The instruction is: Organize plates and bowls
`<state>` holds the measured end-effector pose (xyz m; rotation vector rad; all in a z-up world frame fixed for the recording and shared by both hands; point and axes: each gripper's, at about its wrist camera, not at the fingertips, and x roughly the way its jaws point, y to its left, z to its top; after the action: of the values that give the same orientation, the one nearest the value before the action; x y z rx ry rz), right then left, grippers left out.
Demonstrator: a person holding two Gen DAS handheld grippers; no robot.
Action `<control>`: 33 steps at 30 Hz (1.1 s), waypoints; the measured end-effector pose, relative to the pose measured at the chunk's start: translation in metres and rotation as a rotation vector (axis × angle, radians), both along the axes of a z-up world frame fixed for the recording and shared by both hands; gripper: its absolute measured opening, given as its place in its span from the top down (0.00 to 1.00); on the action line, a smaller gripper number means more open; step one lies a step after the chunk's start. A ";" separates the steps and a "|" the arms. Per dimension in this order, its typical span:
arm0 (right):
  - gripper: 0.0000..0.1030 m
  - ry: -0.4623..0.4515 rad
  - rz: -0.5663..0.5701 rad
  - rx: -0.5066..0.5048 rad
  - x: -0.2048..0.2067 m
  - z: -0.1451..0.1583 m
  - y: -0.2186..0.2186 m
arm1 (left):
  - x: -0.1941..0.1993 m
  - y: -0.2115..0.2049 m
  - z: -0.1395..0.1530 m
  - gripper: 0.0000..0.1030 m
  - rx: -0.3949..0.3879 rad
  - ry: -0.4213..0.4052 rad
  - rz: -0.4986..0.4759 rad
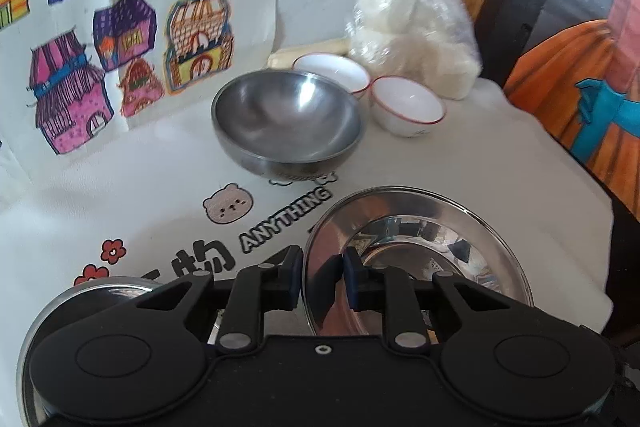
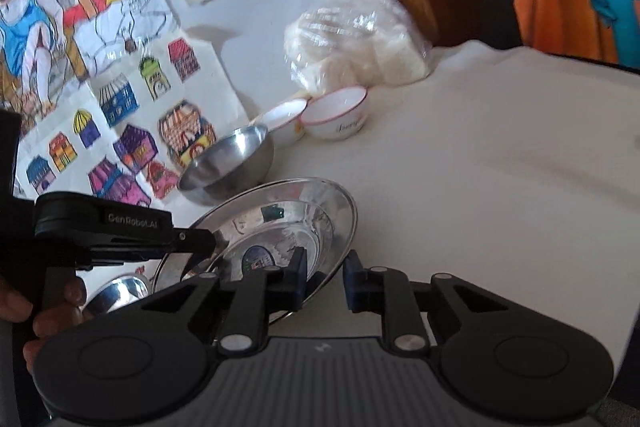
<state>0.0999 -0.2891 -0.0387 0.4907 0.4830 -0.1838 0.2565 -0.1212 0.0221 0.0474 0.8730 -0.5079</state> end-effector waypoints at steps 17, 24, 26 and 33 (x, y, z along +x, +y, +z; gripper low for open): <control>0.79 -0.072 0.069 -0.063 -0.020 0.036 0.049 | -0.042 0.079 0.031 0.80 -0.075 -0.088 0.101; 0.79 -0.080 0.144 -0.102 -0.013 0.045 0.085 | -0.050 0.125 0.029 0.80 -0.109 -0.097 0.169; 0.79 -0.079 0.162 -0.110 -0.013 0.045 0.096 | -0.052 0.134 0.028 0.80 -0.113 -0.099 0.183; 0.79 -0.068 0.201 -0.131 -0.009 0.043 0.124 | -0.058 0.162 0.018 0.80 -0.132 -0.095 0.221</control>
<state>0.0910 -0.1655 0.0042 0.3172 0.4471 -0.0052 0.1990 0.0410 0.0405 -0.1433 0.7394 -0.3525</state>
